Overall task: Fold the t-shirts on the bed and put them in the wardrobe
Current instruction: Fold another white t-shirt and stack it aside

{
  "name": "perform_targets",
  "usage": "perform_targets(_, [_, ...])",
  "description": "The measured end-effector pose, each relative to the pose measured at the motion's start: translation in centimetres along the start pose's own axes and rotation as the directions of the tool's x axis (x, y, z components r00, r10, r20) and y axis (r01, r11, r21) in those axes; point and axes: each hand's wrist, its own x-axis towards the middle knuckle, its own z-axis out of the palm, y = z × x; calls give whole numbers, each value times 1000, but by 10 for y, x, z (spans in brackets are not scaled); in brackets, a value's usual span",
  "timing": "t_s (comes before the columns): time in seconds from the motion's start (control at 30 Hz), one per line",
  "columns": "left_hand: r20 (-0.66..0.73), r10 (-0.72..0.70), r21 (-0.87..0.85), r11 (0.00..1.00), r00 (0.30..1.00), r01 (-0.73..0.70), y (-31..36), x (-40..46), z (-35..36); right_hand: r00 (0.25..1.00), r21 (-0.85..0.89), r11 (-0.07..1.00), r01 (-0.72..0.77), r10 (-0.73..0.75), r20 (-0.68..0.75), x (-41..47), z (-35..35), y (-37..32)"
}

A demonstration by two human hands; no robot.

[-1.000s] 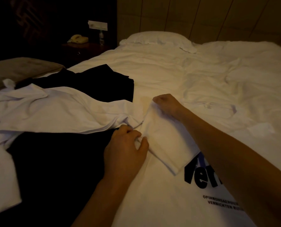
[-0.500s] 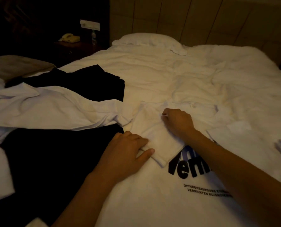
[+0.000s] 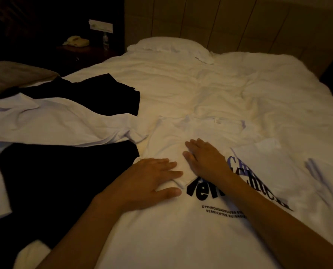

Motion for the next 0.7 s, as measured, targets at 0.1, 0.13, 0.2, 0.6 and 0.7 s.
perform_targets(0.1, [25,30,-36,999,999,-29,6,-2,-3,995,123,992,-34,45,-84,-14,-9,0])
perform_targets(0.13, [-1,18,-84,996,1000,-18,9,-3,-5,989,165,985,-53,75,-129,-22,-13,2])
perform_targets(0.2, [-70,-57,-176,983,996,44,23,-2,-10,969,198,976,-89,131,-209,-40,-23,13])
perform_targets(0.6, [5,-235,-21,972,972,235,84,91,9,922,118,923,-365,376,-88,-127,-19,112])
perform_targets(0.7, [-21,-281,27,959,960,281,83,109,27,927,111,931,-349,360,-103,-131,-16,120])
